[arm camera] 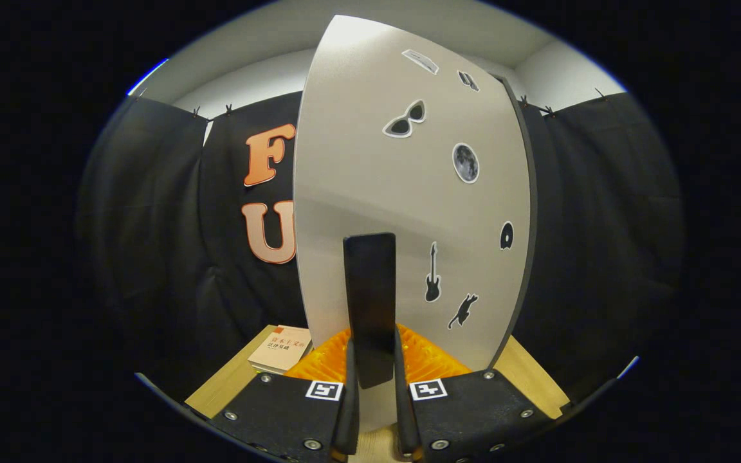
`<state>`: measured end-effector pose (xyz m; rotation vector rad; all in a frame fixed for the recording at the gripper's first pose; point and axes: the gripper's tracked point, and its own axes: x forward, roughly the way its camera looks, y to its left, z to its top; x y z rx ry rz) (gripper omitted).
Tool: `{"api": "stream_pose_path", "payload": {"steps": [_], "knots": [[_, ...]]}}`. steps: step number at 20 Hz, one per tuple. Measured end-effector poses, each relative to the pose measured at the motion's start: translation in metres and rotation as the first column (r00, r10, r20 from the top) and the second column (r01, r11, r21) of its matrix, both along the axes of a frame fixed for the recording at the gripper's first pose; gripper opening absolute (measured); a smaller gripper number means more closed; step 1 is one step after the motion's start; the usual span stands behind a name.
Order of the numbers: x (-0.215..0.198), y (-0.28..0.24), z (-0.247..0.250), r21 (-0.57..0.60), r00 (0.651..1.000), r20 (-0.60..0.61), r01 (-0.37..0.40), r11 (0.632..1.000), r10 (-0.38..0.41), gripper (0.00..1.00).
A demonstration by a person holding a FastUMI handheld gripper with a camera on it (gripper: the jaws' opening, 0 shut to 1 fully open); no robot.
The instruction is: Open the shoe cabinet door, grab the shoes and put them into the shoe cabinet, then close the shoe cabinet door.
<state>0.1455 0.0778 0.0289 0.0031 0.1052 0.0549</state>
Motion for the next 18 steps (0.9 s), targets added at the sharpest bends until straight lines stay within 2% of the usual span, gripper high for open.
{"api": "stream_pose_path", "payload": {"steps": [18], "knots": [[0.003, -0.016, 0.000, 0.028, 0.997, 0.052, 0.055, 0.998, -0.056, 0.23]]}}
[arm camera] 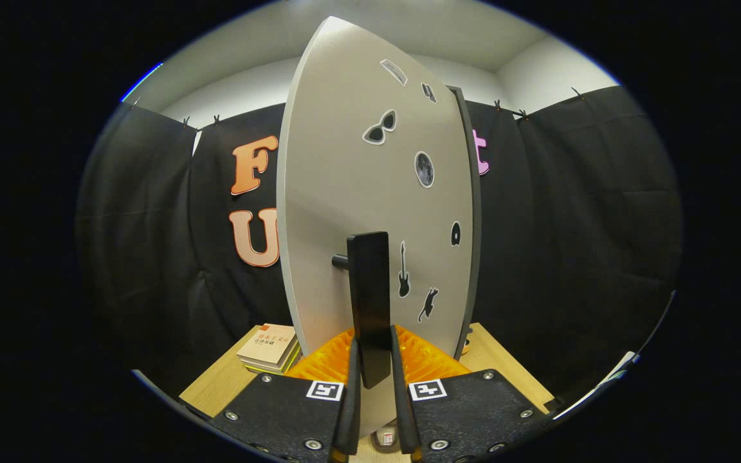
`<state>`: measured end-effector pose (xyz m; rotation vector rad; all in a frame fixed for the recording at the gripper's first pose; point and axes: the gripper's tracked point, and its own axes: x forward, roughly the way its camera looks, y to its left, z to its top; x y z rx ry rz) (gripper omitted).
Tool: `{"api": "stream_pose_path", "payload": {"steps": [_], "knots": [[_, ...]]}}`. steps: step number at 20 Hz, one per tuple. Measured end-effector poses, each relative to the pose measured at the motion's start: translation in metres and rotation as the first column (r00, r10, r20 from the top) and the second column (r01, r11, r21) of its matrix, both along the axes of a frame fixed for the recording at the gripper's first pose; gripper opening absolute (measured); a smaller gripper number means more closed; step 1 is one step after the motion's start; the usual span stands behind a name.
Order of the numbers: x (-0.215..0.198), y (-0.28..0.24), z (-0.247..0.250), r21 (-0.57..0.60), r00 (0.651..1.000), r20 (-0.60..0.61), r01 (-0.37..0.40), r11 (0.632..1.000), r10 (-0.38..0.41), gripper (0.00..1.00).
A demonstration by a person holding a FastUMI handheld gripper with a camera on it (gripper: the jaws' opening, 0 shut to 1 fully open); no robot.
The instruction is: Open the shoe cabinet door, grab the shoes and put them into the shoe cabinet, then close the shoe cabinet door.
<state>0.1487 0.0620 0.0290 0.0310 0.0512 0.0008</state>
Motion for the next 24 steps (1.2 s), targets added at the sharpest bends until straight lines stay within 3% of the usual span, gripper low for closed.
{"api": "stream_pose_path", "payload": {"steps": [9, 17, 20, 24], "knots": [[-0.001, -0.012, 0.000, 0.007, 0.999, 0.025, 0.034, 0.999, -0.035, 0.23], [-0.004, -0.026, -0.001, 0.020, 0.993, 0.034, 0.113, 0.993, -0.113, 0.23], [-0.007, -0.033, -0.003, 0.023, 0.988, 0.028, 0.151, 0.988, -0.152, 0.28], [-0.010, -0.025, -0.008, 0.073, 0.990, 0.005, 0.137, 0.988, -0.138, 0.53]]}}
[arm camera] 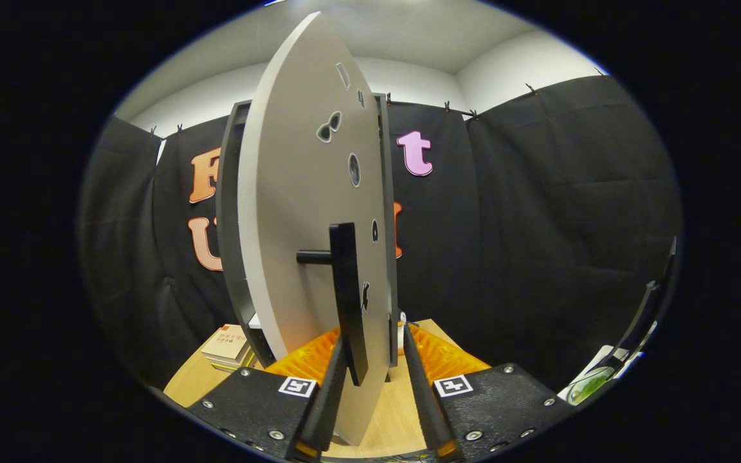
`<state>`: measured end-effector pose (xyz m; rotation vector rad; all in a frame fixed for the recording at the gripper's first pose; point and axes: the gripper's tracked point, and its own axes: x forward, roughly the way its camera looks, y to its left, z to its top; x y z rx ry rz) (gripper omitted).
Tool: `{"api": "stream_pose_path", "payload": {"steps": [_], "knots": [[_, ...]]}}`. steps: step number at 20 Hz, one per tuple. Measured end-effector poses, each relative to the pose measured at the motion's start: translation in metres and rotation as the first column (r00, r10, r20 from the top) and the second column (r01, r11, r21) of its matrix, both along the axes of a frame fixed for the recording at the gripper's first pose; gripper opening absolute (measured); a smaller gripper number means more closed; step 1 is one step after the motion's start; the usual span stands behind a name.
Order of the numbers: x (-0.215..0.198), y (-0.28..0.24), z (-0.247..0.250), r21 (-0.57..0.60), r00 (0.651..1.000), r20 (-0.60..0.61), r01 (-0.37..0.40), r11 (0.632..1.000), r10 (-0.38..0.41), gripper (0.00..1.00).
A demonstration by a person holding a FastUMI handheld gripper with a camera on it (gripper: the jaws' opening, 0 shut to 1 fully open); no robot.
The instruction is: Open the shoe cabinet door, grab the shoes and put them into the shoe cabinet, then close the shoe cabinet door.
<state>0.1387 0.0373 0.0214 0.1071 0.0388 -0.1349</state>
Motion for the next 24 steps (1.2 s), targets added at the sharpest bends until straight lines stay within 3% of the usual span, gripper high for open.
{"api": "stream_pose_path", "payload": {"steps": [3, 14, 24], "knots": [[0.001, 0.004, 0.000, 0.019, 1.000, 0.008, -0.010, 1.000, 0.010, 0.61], [-0.002, -0.012, -0.004, 0.039, 0.997, 0.000, 0.075, 0.996, -0.075, 0.62], [-0.003, -0.018, -0.003, 0.025, 0.996, 0.003, 0.088, 0.996, -0.088, 0.62]]}}
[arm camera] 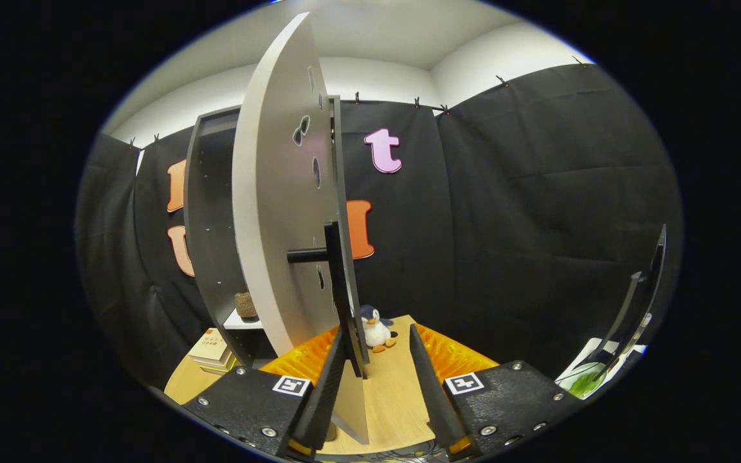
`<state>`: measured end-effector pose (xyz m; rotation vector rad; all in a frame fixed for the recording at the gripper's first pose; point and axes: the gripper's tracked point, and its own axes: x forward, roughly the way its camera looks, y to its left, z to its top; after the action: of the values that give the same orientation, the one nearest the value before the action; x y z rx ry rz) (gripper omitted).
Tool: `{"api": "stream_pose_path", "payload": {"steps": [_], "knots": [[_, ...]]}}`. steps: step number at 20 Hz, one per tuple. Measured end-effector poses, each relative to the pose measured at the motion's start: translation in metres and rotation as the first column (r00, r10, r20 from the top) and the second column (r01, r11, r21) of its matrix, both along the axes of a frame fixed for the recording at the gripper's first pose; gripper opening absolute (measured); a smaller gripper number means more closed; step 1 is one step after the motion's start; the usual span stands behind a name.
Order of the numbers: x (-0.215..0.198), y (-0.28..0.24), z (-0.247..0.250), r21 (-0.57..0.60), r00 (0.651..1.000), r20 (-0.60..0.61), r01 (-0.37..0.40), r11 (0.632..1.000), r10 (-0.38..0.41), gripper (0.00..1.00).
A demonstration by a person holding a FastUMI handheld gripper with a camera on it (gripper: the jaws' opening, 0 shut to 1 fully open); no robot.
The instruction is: Open the shoe cabinet door, grab the shoes and put them into the shoe cabinet, then close the shoe cabinet door.
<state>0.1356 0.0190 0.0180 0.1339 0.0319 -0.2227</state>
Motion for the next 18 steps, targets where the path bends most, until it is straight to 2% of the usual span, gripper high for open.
{"api": "stream_pose_path", "payload": {"steps": [5, 15, 18], "knots": [[-0.001, -0.003, 0.000, -0.008, 1.000, 0.003, 0.015, 1.000, -0.015, 0.62], [-0.014, -0.021, -0.002, -0.031, 0.993, -0.024, 0.111, 0.993, -0.112, 0.62], [-0.010, -0.015, -0.003, -0.020, 0.994, -0.018, 0.104, 0.994, -0.105, 0.62]]}}
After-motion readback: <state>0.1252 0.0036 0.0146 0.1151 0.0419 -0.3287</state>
